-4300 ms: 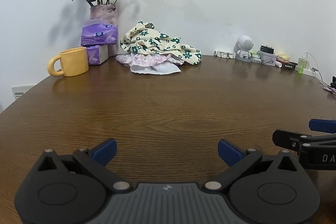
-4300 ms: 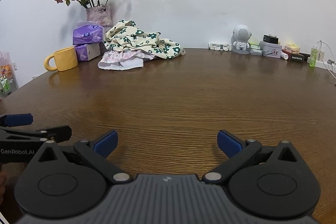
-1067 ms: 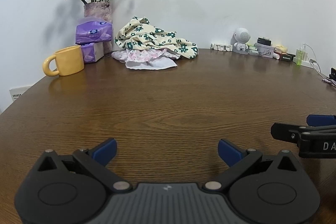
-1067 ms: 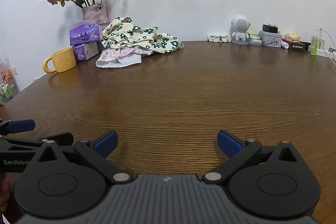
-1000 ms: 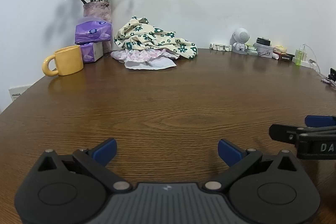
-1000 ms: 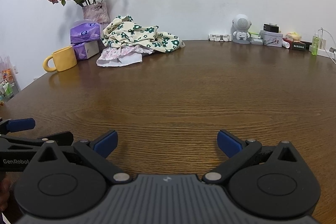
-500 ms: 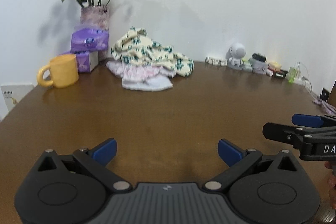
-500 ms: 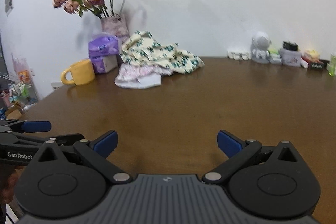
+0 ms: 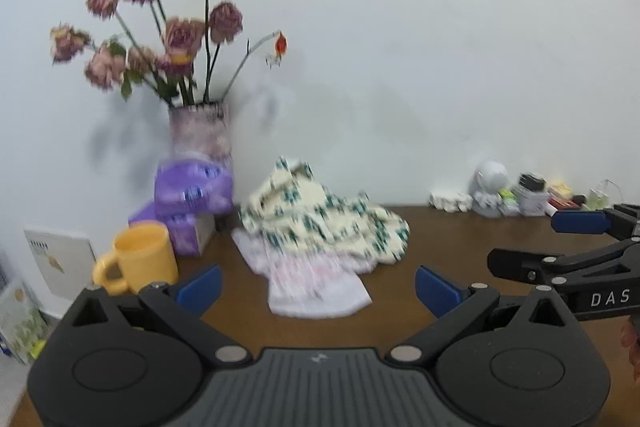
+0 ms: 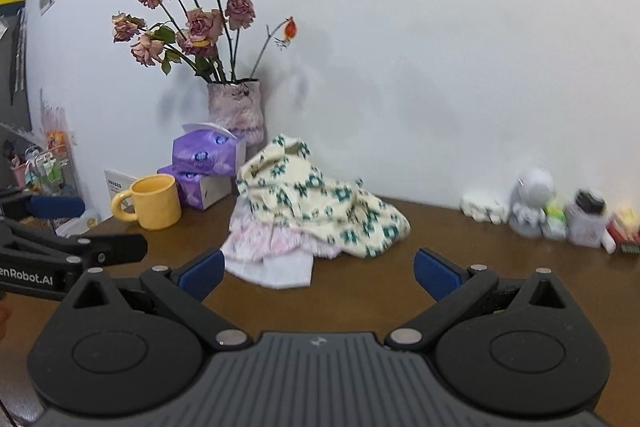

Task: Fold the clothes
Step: 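Move both grippers toward the cream flower-print shirt pile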

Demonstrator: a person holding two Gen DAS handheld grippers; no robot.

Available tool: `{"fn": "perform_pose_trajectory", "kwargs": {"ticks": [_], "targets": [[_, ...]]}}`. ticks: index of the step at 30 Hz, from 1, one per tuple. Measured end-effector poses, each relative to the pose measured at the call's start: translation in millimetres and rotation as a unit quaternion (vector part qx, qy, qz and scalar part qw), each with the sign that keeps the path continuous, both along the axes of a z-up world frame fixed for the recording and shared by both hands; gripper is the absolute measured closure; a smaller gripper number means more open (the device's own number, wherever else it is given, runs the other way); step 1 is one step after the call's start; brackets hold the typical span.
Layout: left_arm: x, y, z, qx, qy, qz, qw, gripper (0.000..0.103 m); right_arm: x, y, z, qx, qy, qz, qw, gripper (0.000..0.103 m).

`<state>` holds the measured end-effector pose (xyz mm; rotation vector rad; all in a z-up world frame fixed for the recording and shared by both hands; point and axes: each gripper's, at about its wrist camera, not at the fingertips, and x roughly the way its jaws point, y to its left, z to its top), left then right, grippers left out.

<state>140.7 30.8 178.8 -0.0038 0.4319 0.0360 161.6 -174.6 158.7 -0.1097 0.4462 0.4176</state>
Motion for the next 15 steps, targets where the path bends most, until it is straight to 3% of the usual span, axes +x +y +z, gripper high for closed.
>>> {"fn": "perform_pose_trajectory", "kwargs": {"ticks": [8,15], "targets": [[75.7,4.2,16.1,0.016,0.008,0.03,0.9994,0.0,70.3,24.1,21.8,-0.008,0.002,-0.015,1.0,0.0],[153.8,13.4,9.6,0.018,0.018,0.048,0.9985,0.0,140.0,32.9,22.8,0.019,0.04,-0.031,0.999,0.0]]}}
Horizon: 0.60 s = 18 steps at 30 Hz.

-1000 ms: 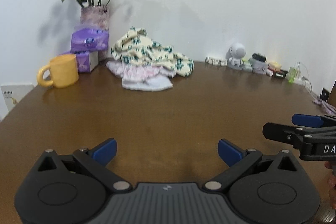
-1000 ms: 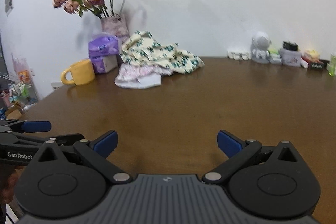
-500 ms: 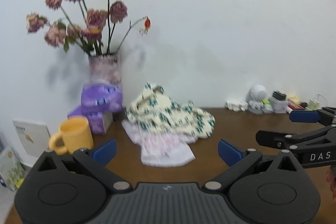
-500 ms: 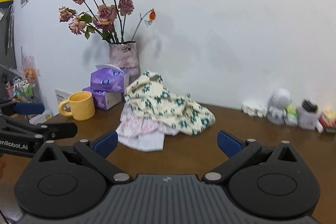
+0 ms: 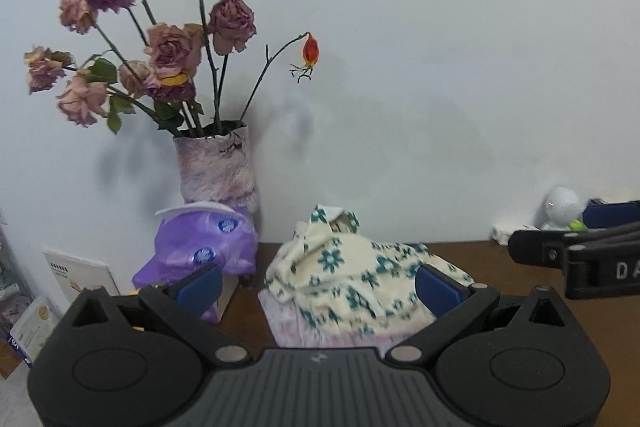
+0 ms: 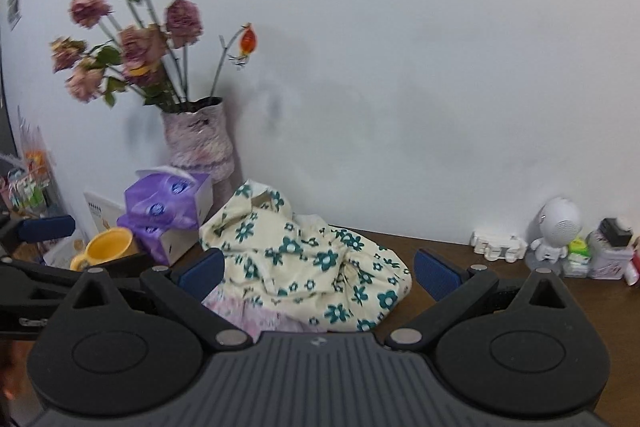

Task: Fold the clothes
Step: 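Move both grippers toward the cream flower-print shirt pile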

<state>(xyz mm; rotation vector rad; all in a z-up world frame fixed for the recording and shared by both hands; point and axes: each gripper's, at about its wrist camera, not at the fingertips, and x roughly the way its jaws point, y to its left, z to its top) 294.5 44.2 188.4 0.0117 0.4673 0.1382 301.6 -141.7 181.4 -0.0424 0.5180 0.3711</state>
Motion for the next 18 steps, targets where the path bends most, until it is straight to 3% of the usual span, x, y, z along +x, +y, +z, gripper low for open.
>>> {"fn": "perform_pose_trajectory", "kwargs": {"ticks": [11,18], "targets": [[87.0,17.9,-38.3,-0.018,0.037,0.032,0.9986,0.0,83.2,15.2,-32.1,0.001,0.046,-0.037,0.998,0.001],[114.8,26.5,-68.0,-0.004,0.043,0.007,0.9991,0.0,124.6,18.0,-76.3,0.023,0.091,-0.049,0.994,0.014]]}}
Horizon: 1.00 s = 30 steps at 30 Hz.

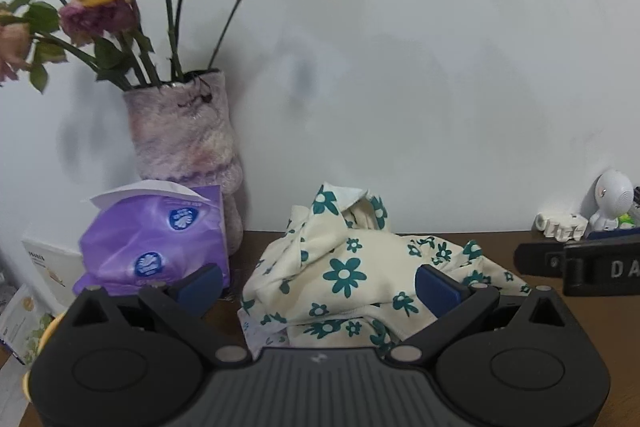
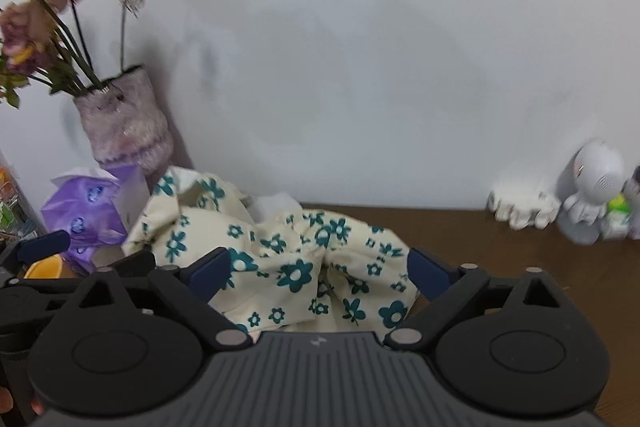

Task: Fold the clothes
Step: 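Move both grippers toward the cream flower-print shirt pile, then close the left gripper on one shirt edge while the right gripper grasps another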

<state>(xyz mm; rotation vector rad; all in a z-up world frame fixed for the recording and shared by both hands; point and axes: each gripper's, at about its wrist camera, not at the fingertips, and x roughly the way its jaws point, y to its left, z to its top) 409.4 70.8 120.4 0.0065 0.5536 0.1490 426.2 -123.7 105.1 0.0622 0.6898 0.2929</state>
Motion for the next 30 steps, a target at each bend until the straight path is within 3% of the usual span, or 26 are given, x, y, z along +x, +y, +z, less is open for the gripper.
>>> {"fn": "perform_pose_trajectory", "kwargs": {"ticks": [5,12,15,20,26,30], "targets": [[18.3,16.7,-9.9,-0.025,-0.003,0.001,0.9997,0.0,24.7,3.3,-20.8,0.022,0.018,-0.005,1.0,0.015],[40.1,26.7,-13.9,-0.03,0.004,-0.004,0.9995,0.0,52.1,8.8,-39.6,0.044,0.033,-0.023,0.998,0.024],[44.8,26.1,-18.5,-0.015,0.013,0.004,0.9998,0.0,61.9,9.0,-44.7,0.06,0.043,-0.032,0.997,0.029],[41.1,28.4,-23.7,-0.006,0.002,-0.008,0.9999,0.0,72.3,6.8,-51.8,0.091,0.054,-0.034,0.994,0.028],[43.1,36.2,-25.4,0.001,0.019,-0.009,0.9998,0.0,78.9,8.1,-58.0,0.099,0.066,-0.037,0.992,0.025],[43.0,38.1,-28.3,-0.006,0.023,-0.028,0.9993,0.008,81.6,9.6,-64.9,0.111,0.08,-0.04,0.99,0.027]]}}
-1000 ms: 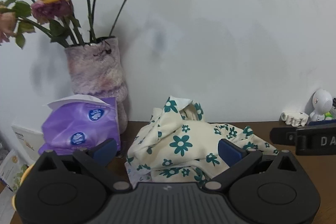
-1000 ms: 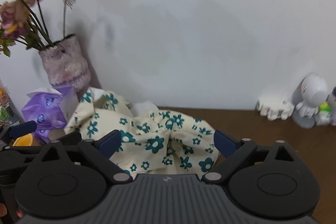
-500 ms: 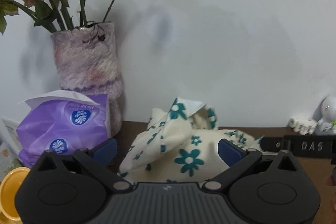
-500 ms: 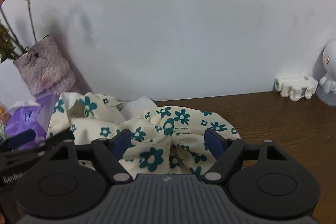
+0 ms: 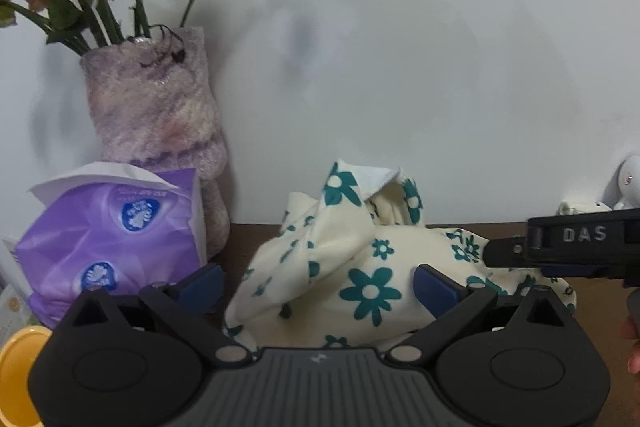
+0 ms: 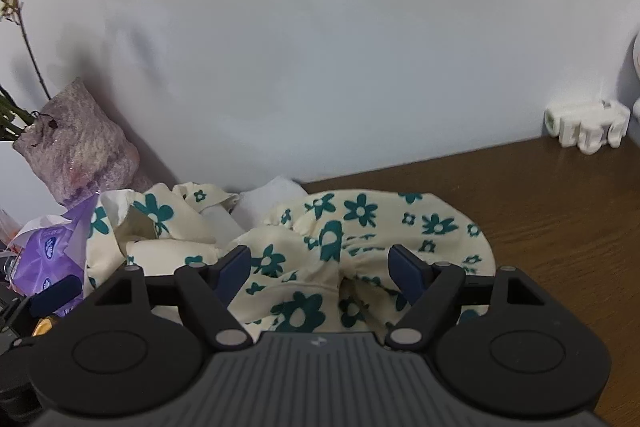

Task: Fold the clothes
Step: 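Close the left gripper on one shirt edge while the right gripper grasps another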

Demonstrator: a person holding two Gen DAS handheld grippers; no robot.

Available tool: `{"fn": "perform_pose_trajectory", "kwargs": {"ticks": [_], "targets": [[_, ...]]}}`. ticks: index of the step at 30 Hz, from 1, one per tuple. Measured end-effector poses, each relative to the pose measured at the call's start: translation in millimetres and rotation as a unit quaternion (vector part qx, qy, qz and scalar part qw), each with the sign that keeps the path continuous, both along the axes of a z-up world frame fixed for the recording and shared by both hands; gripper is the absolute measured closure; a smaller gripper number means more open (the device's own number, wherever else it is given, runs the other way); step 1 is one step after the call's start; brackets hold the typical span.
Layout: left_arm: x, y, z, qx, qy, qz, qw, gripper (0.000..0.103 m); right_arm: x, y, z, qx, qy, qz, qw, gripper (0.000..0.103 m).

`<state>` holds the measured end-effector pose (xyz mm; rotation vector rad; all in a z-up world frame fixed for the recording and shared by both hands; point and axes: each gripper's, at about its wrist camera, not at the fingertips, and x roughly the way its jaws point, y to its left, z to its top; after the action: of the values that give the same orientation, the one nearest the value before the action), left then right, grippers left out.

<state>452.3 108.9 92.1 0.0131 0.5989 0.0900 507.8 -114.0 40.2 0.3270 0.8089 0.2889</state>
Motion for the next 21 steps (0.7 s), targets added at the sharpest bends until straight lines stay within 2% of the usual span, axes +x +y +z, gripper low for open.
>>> {"fn": "perform_pose_trajectory", "kwargs": {"ticks": [1,6,7,9,12,13,17,20,21], "targets": [[0.3,0.1,-1.1,-0.002,0.001,-0.005,1.0,0.011,0.7,0.3,-1.9,0.003,0.003,-0.001,1.0,0.029],[1.5,6.0,-2.4,-0.012,-0.007,0.006,0.9999,0.023,1.2,0.0,-4.1,0.03,0.005,-0.005,1.0,0.062],[1.3,9.6,-1.9,-0.026,-0.008,0.007,0.9996,0.027,1.4,-0.6,-3.9,0.034,0.006,-0.004,0.999,0.064],[0.2,16.6,-1.3,-0.051,-0.01,0.014,0.9985,0.035,2.0,-1.7,-3.5,0.041,0.008,-0.002,0.999,0.073],[4.2,21.4,-1.9,-0.056,-0.007,0.013,0.9983,0.046,1.9,-2.0,-2.9,0.045,0.008,0.002,0.999,0.086],[4.5,21.6,-1.8,-0.058,-0.006,0.01,0.9982,0.052,1.6,-1.0,-2.6,0.042,0.007,0.004,0.999,0.087],[4.3,23.4,0.3,-0.074,-0.01,0.006,0.9972,0.055,-0.9,1.1,-0.4,0.04,0.001,0.011,0.999,0.091],[4.7,23.7,1.4,-0.082,-0.009,0.005,0.9966,0.063,-3.1,0.6,1.3,0.042,-0.004,0.013,0.999,0.093],[4.7,23.4,1.6,-0.085,-0.007,0.004,0.9964,0.072,-3.9,0.7,1.8,0.04,-0.006,0.014,0.999,0.094]]}}
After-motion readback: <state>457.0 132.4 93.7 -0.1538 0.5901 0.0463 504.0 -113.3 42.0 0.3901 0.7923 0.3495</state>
